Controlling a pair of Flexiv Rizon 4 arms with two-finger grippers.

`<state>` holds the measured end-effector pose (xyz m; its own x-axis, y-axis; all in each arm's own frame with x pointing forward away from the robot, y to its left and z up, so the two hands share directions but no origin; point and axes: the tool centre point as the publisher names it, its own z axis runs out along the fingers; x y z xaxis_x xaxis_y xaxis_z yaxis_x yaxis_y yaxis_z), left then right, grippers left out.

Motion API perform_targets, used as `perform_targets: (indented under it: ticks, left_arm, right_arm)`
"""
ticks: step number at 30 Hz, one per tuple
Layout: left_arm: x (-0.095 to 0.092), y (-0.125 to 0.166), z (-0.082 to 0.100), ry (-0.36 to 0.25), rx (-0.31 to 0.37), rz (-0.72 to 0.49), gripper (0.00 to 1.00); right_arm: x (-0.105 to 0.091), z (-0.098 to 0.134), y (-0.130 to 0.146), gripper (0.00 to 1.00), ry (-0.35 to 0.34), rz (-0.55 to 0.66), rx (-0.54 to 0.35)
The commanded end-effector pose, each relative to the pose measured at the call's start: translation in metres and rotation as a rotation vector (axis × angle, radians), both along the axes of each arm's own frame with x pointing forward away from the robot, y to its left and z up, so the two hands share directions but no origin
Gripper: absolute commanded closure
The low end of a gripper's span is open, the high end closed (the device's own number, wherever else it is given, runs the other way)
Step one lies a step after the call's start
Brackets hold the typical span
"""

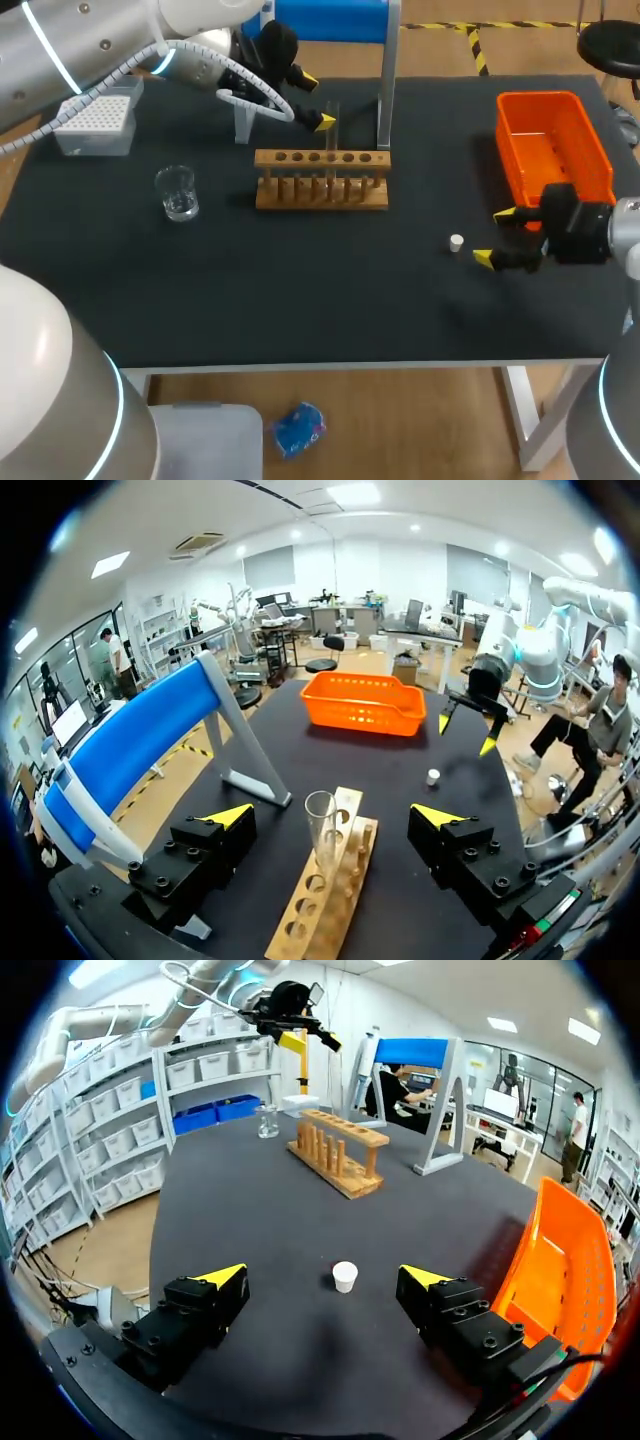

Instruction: Invert the test tube, pick up the pipette, mount the tip to pipette, aspirate from beaker and dispense into the tube, eject the tip, return the pipette, and cap with the stopper.

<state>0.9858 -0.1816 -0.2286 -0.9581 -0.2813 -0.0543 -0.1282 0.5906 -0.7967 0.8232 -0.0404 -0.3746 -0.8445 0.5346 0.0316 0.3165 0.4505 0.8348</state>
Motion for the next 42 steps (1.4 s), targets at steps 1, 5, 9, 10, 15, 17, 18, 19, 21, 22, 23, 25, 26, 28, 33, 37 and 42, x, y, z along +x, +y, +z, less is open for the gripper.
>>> perform_targets:
  ticks: [1,5,9,10,15,17,18,19,21,22,23,25,26,28,33,37,42]
  left_arm:
    - [0.004,0.002,0.000,0.007,-0.003,-0.013,0.00]
    - [0.004,0.002,0.000,0.007,-0.003,-0.013,0.00]
    - [0.004,0.002,0.000,0.007,-0.003,-0.013,0.00]
    - [0.004,0.002,0.000,0.007,-0.003,-0.013,0.00]
    - [0.004,0.002,0.000,0.007,-0.003,-0.013,0.00]
    - [0.004,0.002,0.000,0.007,-0.003,-0.013,0.00]
    - [0.004,0.002,0.000,0.007,-0.003,-0.013,0.00]
    - [0.004,0.002,0.000,0.007,-0.003,-0.013,0.00]
    - [0.004,0.002,0.000,0.007,-0.003,-0.013,0.00]
    - [0.004,0.002,0.000,0.007,-0.003,-0.013,0.00]
    - [0.004,0.002,0.000,0.007,-0.003,-0.013,0.00]
    - [0.004,0.002,0.000,0.007,-0.003,-0.013,0.00]
    - [0.004,0.002,0.000,0.007,-0.003,-0.013,0.00]
    - [0.004,0.002,0.000,0.007,-0.003,-0.013,0.00]
    - [0.004,0.002,0.000,0.007,-0.003,-0.013,0.00]
    - [0.004,0.002,0.000,0.007,-0.003,-0.013,0.00]
    - [0.004,0.002,0.000,0.007,-0.003,-0.013,0.00]
  right_arm:
    - [0.004,-0.009,0.008,0.16,-0.004,-0.038,0.003]
    - [0.008,-0.015,0.011,0.34,0.006,-0.058,0.004]
    - [0.011,-0.018,0.014,0.27,0.015,-0.058,0.002]
    - [0.012,-0.020,0.015,0.27,0.019,-0.059,-0.001]
    - [0.016,-0.027,0.019,0.23,0.035,-0.064,0.000]
    - [0.018,-0.028,0.020,0.23,0.035,-0.066,0.006]
    - [0.019,-0.029,0.021,0.23,0.036,-0.068,0.007]
    - [0.020,-0.031,0.021,0.24,0.037,-0.070,0.008]
    - [0.022,-0.033,0.023,0.23,0.039,-0.073,0.009]
    - [0.022,-0.034,0.023,0.23,0.041,-0.075,0.008]
    - [0.023,-0.034,0.024,0.23,0.042,-0.076,0.007]
    - [0.024,-0.036,0.024,0.25,0.044,-0.080,0.006]
    - [0.025,-0.037,0.025,0.27,0.046,-0.081,0.005]
    - [0.026,-0.038,0.025,0.27,0.047,-0.083,0.004]
    - [0.029,-0.042,0.027,0.27,0.053,-0.084,0.003]
    - [0.032,-0.044,0.029,0.31,0.056,-0.081,-0.001]
    - [0.036,-0.047,0.030,0.34,0.060,-0.080,-0.004]
